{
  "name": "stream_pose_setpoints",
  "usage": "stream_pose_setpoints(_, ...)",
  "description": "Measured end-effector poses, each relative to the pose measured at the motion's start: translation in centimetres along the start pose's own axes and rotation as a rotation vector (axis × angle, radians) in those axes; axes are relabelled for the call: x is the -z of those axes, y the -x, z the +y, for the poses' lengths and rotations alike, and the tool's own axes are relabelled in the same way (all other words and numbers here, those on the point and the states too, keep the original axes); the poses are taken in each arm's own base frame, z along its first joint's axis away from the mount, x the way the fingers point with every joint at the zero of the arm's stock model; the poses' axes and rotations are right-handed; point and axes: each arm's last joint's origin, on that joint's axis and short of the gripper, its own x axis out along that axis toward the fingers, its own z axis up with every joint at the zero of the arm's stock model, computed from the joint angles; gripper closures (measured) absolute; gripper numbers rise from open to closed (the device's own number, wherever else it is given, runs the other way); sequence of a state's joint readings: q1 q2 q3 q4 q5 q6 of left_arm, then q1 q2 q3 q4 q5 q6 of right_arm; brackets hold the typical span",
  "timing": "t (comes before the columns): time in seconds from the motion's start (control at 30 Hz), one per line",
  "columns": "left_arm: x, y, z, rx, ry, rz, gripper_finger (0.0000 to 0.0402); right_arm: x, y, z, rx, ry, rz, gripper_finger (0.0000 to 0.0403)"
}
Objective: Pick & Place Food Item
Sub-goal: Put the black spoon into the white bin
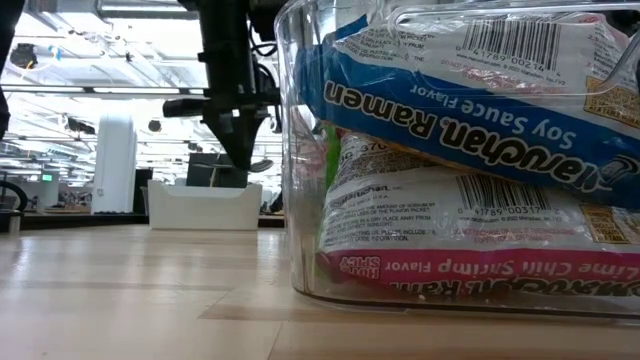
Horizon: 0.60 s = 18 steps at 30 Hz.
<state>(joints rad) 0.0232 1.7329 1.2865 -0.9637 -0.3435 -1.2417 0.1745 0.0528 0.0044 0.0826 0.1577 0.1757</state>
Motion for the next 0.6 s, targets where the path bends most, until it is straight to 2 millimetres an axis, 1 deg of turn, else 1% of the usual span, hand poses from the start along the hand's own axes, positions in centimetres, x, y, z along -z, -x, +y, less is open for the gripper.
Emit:
stream_pose_setpoints(0.3,-1.2,-0.4,0.4,-0.009,0.033,-0.019,0.0392,0.0,0.0,0.0,0.000,0.000,0.000,0.0403)
stream_pose_setpoints(0.4,-1.4,0.0,0.6,0.000,0.008,-0.034,0.0393,0.0,0.0,0.0,0.000,0.000,0.000,0.0403)
stream_pose_setpoints(0.6,-1.8,1.6,1.3,0.016,-0.088,-0.071,0.0393,0.0,0.0,0.0,0.000,0.000,-0.002,0.0403)
